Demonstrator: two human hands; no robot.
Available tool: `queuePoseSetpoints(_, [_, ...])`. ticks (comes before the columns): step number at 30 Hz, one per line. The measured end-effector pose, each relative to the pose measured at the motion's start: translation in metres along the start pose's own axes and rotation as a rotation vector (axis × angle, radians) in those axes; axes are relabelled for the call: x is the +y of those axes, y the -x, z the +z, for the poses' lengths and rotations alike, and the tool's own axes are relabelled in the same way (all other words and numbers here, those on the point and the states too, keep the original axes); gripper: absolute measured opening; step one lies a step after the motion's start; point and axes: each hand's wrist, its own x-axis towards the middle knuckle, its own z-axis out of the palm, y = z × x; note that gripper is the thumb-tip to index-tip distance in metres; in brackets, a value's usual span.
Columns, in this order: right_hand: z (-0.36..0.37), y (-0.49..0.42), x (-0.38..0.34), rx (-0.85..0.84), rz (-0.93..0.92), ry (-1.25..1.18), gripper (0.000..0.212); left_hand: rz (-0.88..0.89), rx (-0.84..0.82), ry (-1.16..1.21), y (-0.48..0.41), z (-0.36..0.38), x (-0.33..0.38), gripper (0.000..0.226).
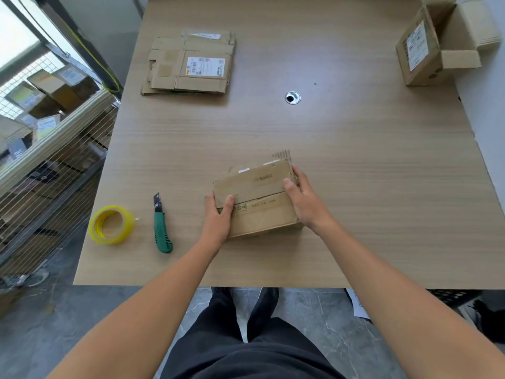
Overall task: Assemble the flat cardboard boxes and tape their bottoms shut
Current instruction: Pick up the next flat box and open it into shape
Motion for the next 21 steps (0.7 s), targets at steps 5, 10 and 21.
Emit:
queuePoseSetpoints(5, [0.024, 0.002, 0.019, -0.081, 0.093, 0.072, 0.059, -0.011, 0.004, -0.022, -0.017, -0.028, -0.001, 0.071])
queuePoseSetpoints(10, [0.032, 0.021, 0.037, 0.055, 0.005, 0.211, 0.056, 0.068, 0.044, -0.178, -0.021, -0.022, 0.003, 0.063])
queuePoseSetpoints(21, [0.075, 0.001, 0.007, -0.093, -0.190, 1.156, 0.071, 0.063, -0.144, -0.212, -0.024, -0.041, 0.017, 0.055])
